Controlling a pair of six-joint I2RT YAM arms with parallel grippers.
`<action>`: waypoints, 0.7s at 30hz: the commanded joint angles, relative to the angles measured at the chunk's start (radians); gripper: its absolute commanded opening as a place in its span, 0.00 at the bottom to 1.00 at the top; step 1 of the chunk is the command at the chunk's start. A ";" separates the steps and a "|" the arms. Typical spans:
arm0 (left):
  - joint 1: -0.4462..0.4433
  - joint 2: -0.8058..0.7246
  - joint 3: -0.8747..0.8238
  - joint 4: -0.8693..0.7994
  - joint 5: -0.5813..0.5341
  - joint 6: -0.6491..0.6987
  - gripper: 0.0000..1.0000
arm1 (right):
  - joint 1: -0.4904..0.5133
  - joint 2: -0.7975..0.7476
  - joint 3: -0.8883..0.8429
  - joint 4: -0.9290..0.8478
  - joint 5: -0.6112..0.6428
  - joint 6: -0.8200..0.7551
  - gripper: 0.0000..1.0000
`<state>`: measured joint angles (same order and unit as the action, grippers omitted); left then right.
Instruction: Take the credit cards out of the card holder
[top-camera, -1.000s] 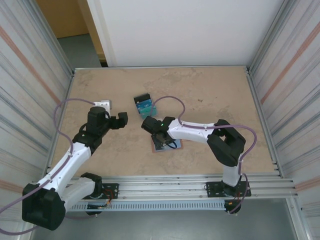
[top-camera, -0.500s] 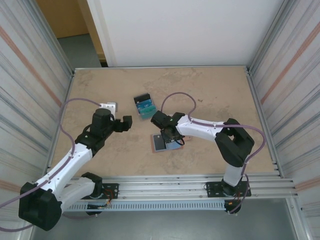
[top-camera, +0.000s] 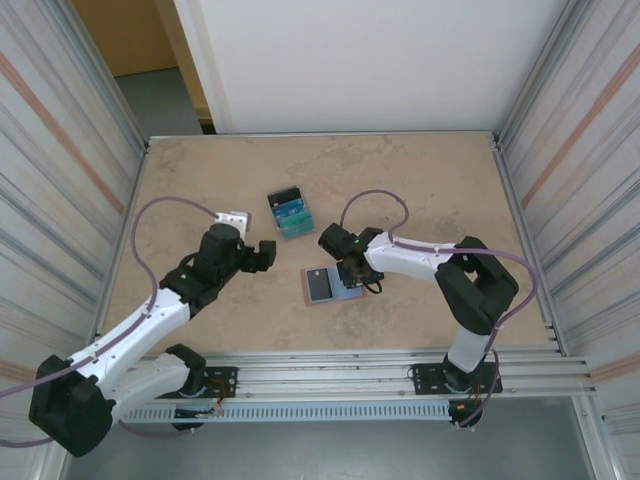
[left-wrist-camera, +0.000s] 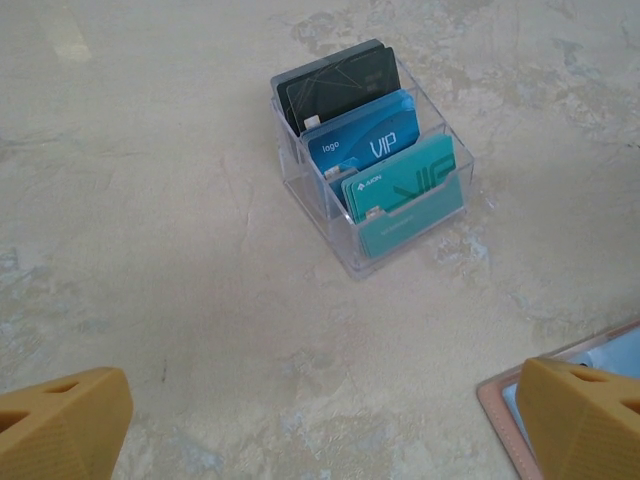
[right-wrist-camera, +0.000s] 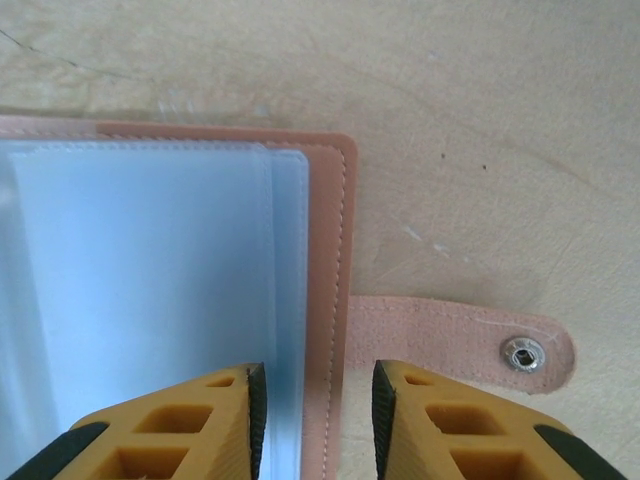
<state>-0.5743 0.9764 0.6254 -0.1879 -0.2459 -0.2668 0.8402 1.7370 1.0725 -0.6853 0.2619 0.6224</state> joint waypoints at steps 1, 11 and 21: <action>-0.041 0.009 -0.010 -0.005 -0.051 -0.009 0.99 | -0.013 -0.085 -0.015 -0.016 0.015 0.036 0.33; -0.236 0.145 -0.036 0.028 -0.160 -0.075 0.99 | -0.071 -0.278 -0.050 0.079 -0.156 0.025 0.28; -0.270 0.276 -0.086 0.135 -0.054 -0.236 0.99 | -0.126 -0.173 -0.095 0.313 -0.520 0.061 0.20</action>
<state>-0.8280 1.2213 0.5472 -0.1036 -0.3141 -0.4438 0.7155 1.5230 0.9813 -0.4442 -0.1329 0.6548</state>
